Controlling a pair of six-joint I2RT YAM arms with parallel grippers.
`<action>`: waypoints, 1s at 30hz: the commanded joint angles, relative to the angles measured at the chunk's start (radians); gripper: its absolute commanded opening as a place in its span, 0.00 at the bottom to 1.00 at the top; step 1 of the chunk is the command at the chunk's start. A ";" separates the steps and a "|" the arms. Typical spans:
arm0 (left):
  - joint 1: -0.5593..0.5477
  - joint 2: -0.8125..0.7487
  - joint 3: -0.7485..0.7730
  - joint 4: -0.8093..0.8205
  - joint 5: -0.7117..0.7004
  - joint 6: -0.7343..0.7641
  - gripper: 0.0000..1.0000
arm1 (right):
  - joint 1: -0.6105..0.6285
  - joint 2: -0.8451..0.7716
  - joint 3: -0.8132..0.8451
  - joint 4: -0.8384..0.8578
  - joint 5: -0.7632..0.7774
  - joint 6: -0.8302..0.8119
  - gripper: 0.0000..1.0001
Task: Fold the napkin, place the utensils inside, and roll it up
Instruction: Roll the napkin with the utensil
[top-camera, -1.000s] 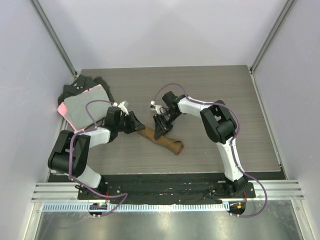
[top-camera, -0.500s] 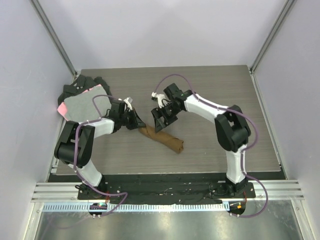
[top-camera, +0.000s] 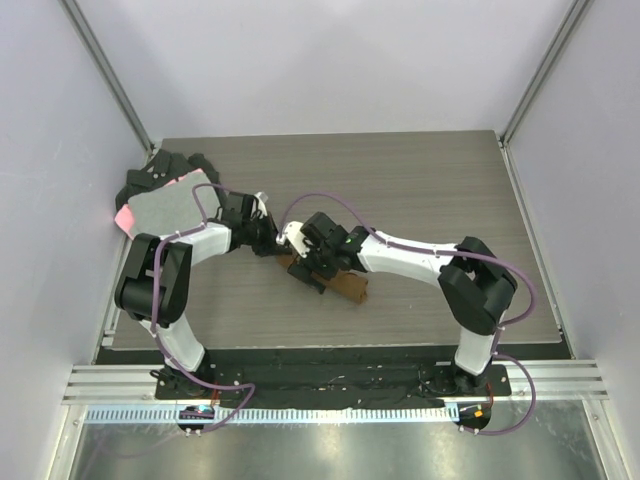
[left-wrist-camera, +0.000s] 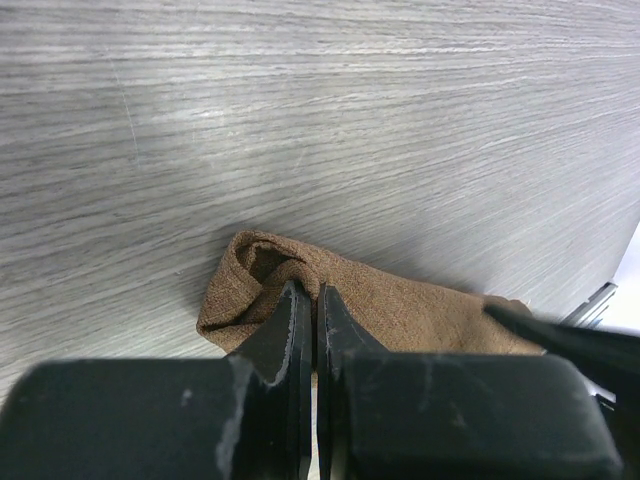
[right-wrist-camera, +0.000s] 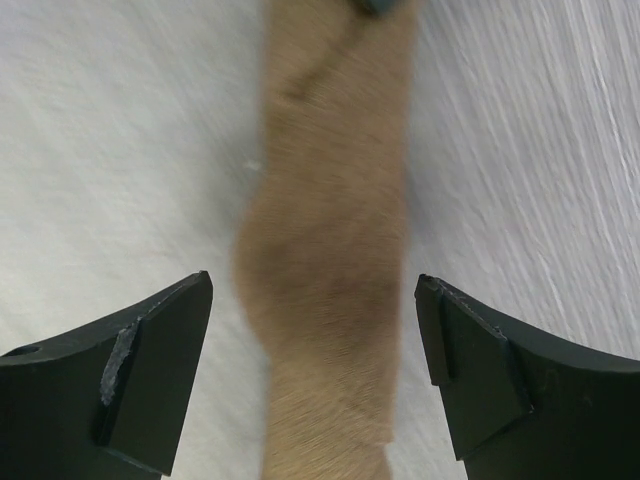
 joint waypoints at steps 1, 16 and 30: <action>-0.002 0.011 0.017 -0.064 0.011 0.029 0.00 | -0.015 0.024 -0.009 0.087 0.107 -0.055 0.91; -0.002 -0.044 0.032 -0.035 0.000 0.005 0.40 | -0.023 0.132 0.018 -0.005 0.021 -0.008 0.59; 0.152 -0.266 0.033 -0.091 -0.208 -0.072 1.00 | -0.133 0.106 -0.061 -0.011 0.290 0.366 0.40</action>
